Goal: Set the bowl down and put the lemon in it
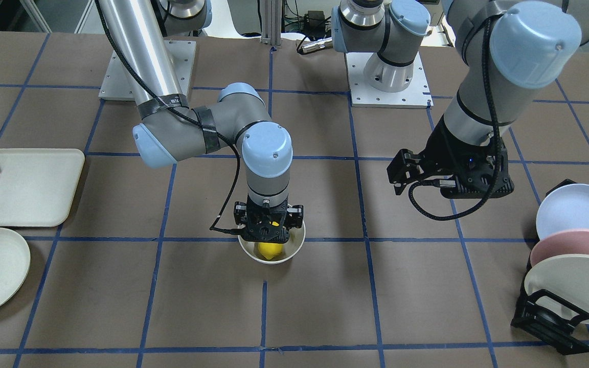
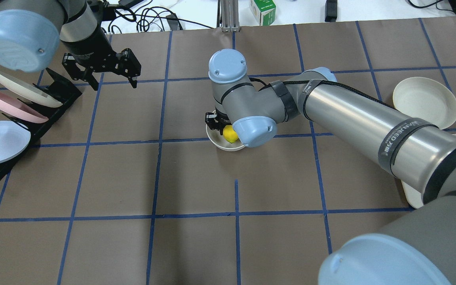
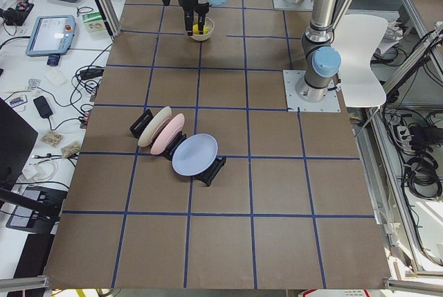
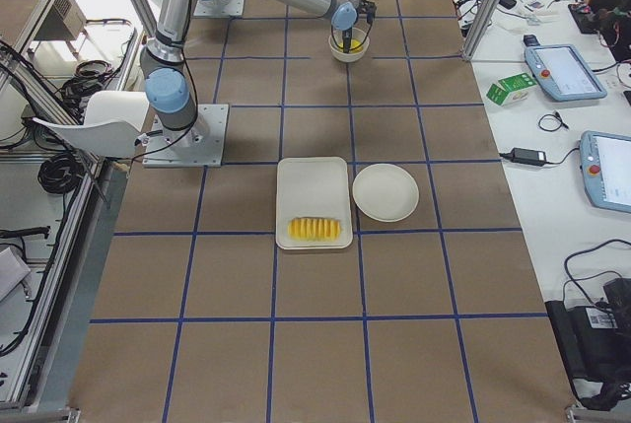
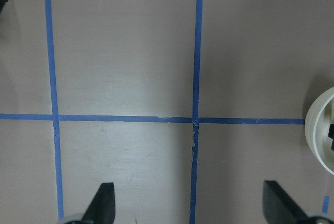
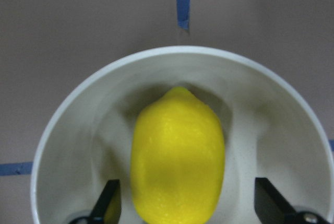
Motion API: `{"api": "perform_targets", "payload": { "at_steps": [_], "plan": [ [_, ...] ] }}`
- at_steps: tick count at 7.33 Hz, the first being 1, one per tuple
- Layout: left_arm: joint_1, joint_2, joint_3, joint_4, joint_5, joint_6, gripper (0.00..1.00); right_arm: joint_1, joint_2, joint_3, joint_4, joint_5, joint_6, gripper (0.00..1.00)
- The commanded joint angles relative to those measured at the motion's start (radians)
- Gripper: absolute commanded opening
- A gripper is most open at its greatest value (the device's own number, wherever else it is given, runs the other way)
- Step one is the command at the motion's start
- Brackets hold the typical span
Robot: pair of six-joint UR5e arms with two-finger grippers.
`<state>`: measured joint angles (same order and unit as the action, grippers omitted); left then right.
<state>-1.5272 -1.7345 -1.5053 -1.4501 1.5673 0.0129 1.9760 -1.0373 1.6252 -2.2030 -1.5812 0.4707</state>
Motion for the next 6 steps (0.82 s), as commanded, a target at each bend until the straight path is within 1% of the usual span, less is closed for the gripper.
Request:
{"api": "perform_targets", "payload": {
  "at_steps": [1,2,3,4,5,6],
  "plan": [
    [-0.001,0.044,-0.016,-0.007,-0.010,0.004,1.00,0.000,-0.064,-0.001,0.009,0.003,-0.007,1.00],
    [-0.001,0.068,-0.016,-0.013,-0.009,0.004,1.00,0.000,-0.148,0.002,0.032,0.010,-0.009,1.00],
    [0.001,0.084,-0.018,-0.032,-0.009,0.004,1.00,-0.021,-0.250,-0.007,0.166,0.009,-0.015,1.00],
    [0.002,0.085,-0.021,-0.036,-0.007,0.004,1.00,-0.048,-0.356,-0.008,0.275,-0.005,-0.062,1.00],
    [0.002,0.082,-0.022,-0.035,-0.009,0.005,1.00,-0.105,-0.448,-0.008,0.377,-0.005,-0.117,1.00],
    [0.002,0.082,-0.027,-0.035,-0.009,0.009,1.00,-0.191,-0.510,-0.008,0.466,0.007,-0.185,1.00]
  ]
}}
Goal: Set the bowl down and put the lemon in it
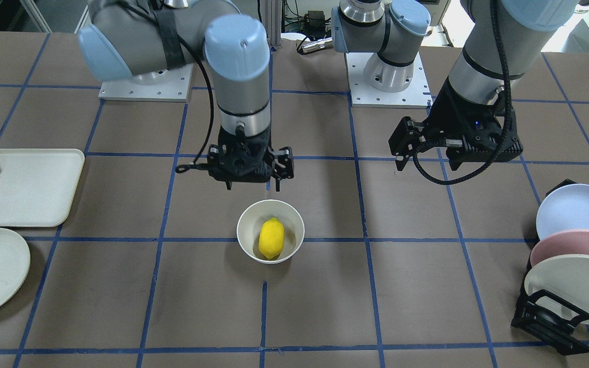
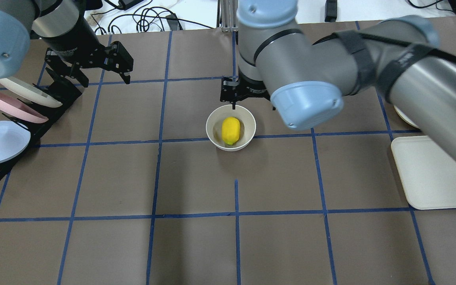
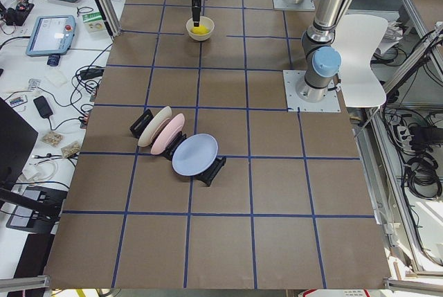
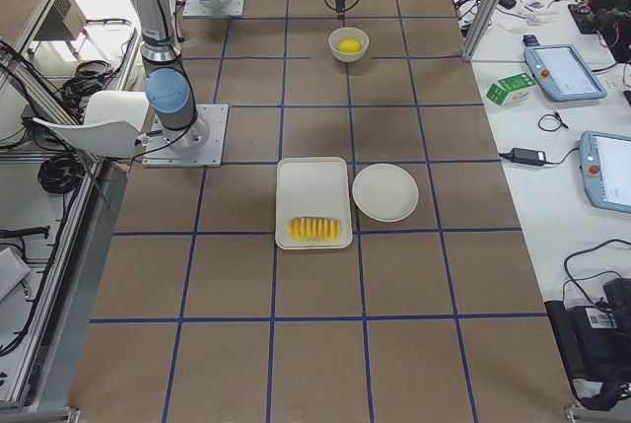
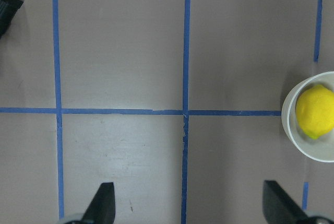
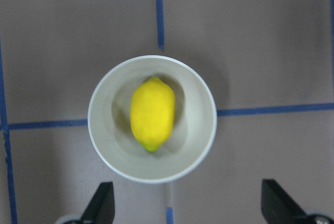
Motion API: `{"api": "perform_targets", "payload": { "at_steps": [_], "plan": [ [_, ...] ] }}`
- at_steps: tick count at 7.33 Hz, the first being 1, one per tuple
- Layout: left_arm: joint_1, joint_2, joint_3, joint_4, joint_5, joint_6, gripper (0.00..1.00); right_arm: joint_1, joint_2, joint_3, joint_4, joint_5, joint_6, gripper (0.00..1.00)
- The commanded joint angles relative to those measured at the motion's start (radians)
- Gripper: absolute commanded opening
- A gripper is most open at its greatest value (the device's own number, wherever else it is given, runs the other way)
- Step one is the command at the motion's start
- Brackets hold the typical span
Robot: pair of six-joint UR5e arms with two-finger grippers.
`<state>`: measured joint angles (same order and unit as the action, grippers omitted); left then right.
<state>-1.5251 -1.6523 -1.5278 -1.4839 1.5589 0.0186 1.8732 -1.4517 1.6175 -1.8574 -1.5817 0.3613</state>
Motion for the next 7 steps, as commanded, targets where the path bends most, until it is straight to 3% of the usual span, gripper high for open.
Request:
{"api": "perform_targets", "payload": {
  "at_steps": [1,3,7],
  "plan": [
    [0.002,0.000,-0.005,-0.001,0.000,0.004,1.00,-0.161,-0.142,-0.001,0.191,0.012,-0.147,1.00],
    [0.003,0.000,-0.005,-0.004,0.000,0.009,1.00,-0.236,-0.167,-0.004,0.207,0.002,-0.318,1.00],
    [0.002,-0.003,-0.008,-0.004,0.000,0.009,1.00,-0.236,-0.174,0.005,0.228,0.015,-0.320,1.00]
  ]
}}
